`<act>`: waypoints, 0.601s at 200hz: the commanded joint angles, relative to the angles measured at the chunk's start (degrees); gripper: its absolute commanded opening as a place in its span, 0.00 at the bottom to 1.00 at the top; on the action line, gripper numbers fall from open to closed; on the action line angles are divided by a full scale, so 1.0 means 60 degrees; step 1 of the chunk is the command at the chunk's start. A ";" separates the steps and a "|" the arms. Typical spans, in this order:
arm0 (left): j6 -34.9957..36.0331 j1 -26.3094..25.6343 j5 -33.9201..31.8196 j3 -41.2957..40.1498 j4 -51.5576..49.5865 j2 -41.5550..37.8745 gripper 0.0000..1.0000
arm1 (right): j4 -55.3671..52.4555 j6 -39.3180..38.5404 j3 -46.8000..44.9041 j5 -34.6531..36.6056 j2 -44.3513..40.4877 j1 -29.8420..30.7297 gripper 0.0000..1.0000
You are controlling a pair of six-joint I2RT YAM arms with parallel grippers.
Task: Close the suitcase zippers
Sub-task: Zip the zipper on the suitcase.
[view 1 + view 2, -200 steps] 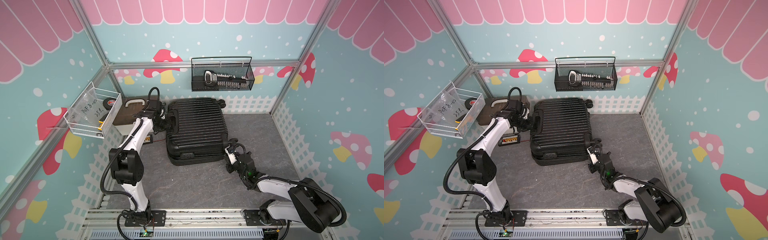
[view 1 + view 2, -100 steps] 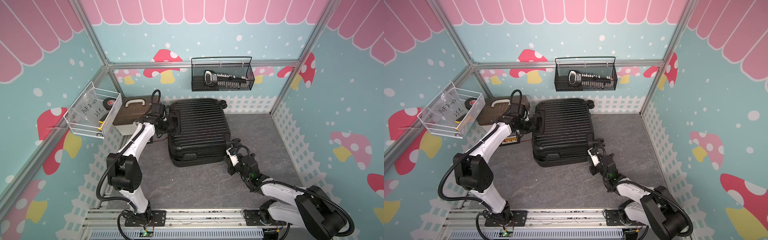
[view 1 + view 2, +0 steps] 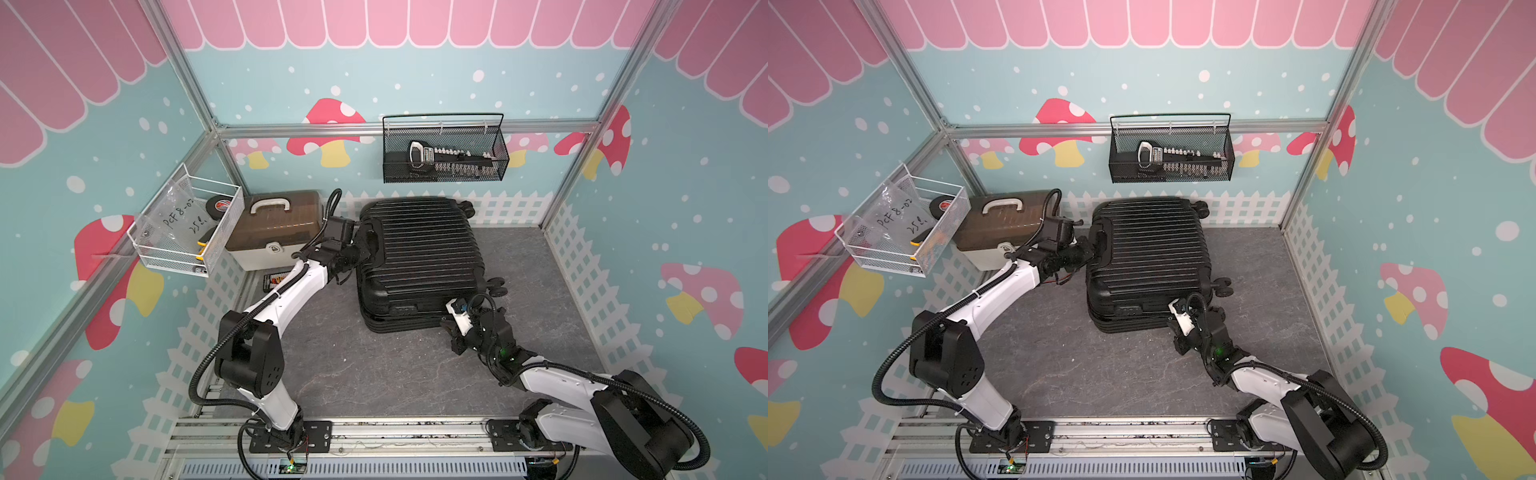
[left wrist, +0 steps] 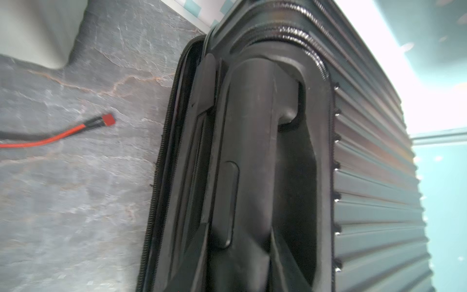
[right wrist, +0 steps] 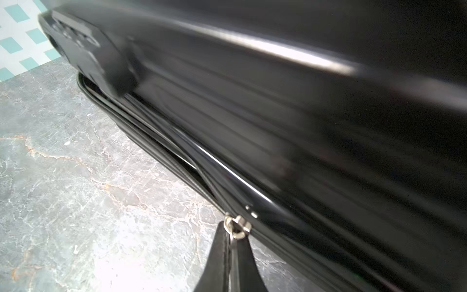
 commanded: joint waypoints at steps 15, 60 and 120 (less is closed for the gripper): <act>-0.3234 -0.0899 -0.0334 -0.0813 0.2517 -0.0747 0.00 | 0.0819 -0.0084 0.0820 -0.0372 0.0287 0.0901 0.00; -0.3969 -0.1756 -0.1420 -0.1861 0.3281 -0.1300 0.00 | 0.1126 -0.0013 0.1365 -0.0267 0.0847 0.1818 0.00; -0.3714 -0.2315 -0.1842 -0.2265 0.3215 -0.1552 0.00 | 0.1110 -0.0129 0.1845 0.0227 0.1449 0.2695 0.00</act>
